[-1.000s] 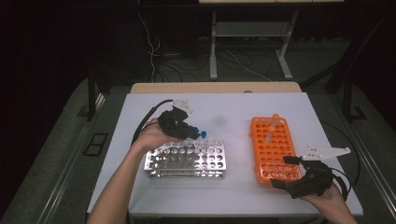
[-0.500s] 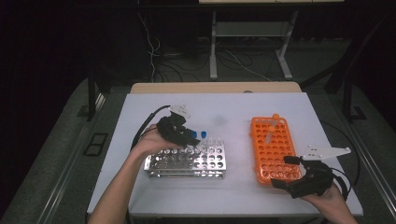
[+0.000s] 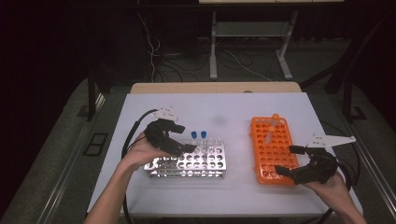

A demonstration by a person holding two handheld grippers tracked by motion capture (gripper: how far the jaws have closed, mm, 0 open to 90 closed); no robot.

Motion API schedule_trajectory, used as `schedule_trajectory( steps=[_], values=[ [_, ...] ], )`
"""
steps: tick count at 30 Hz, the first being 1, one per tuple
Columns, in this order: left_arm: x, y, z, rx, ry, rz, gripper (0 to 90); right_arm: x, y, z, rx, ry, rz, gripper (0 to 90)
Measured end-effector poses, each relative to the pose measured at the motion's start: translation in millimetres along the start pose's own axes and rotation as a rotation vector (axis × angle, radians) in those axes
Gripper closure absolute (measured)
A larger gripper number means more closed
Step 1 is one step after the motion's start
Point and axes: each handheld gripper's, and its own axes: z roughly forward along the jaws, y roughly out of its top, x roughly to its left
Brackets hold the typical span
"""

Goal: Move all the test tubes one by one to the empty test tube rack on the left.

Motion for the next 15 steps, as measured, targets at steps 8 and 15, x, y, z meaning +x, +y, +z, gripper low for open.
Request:
schedule_trajectory(
  steps=[8, 15],
  values=[
    [-22.9, -10.1, -1.8, -0.005, 0.001, 0.005, 0.0, -14.6, 11.9, 13.8, 0.034, -0.015, 0.000, 0.4],
    [-34.1, -20.9, -4.0, -0.045, -0.007, 0.005, 0.0, -23.8, 20.9, 22.3, 0.055, -0.022, -0.005, 0.4]
  ],
)
